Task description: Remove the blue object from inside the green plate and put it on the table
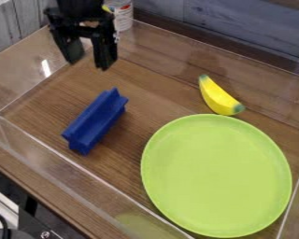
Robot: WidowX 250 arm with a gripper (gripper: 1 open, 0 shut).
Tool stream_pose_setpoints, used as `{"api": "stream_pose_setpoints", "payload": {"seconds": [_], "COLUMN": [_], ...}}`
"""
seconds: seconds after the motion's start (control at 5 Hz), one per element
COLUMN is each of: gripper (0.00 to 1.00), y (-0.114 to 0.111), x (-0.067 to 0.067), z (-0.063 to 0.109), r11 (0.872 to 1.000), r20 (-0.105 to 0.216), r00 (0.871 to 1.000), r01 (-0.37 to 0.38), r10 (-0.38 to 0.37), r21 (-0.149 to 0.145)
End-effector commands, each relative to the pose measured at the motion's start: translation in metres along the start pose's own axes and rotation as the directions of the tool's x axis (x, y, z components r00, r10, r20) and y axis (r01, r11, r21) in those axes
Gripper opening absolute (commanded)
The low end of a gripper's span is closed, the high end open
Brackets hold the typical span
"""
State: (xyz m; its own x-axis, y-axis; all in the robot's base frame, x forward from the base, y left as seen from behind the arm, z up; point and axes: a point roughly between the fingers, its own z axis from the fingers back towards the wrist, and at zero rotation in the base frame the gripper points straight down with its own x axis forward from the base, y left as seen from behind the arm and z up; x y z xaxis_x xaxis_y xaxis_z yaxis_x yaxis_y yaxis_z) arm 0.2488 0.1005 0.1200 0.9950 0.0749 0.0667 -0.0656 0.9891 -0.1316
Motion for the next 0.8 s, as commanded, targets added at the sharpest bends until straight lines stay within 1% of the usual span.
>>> {"api": "stream_pose_setpoints", "payload": {"seconds": [0.0,0.2,0.4,0.6], "gripper": [1.00,1.00,1.00,1.00], "y": [0.001,0.006,0.006,0.008], "x": [0.000,-0.003,-0.002,-0.002], "z": [-0.004,-0.017,-0.015,-0.020], "r11": [0.999,0.999,0.999,0.999], "r20": [0.020,0.012,0.024,0.021], "r00": [1.000,1.000,0.999,0.999], "r01": [0.023,0.029,0.036,0.039], "r10": [-0.023,-0.029,-0.037,-0.040], "r21": [0.029,0.037,0.035,0.034]}}
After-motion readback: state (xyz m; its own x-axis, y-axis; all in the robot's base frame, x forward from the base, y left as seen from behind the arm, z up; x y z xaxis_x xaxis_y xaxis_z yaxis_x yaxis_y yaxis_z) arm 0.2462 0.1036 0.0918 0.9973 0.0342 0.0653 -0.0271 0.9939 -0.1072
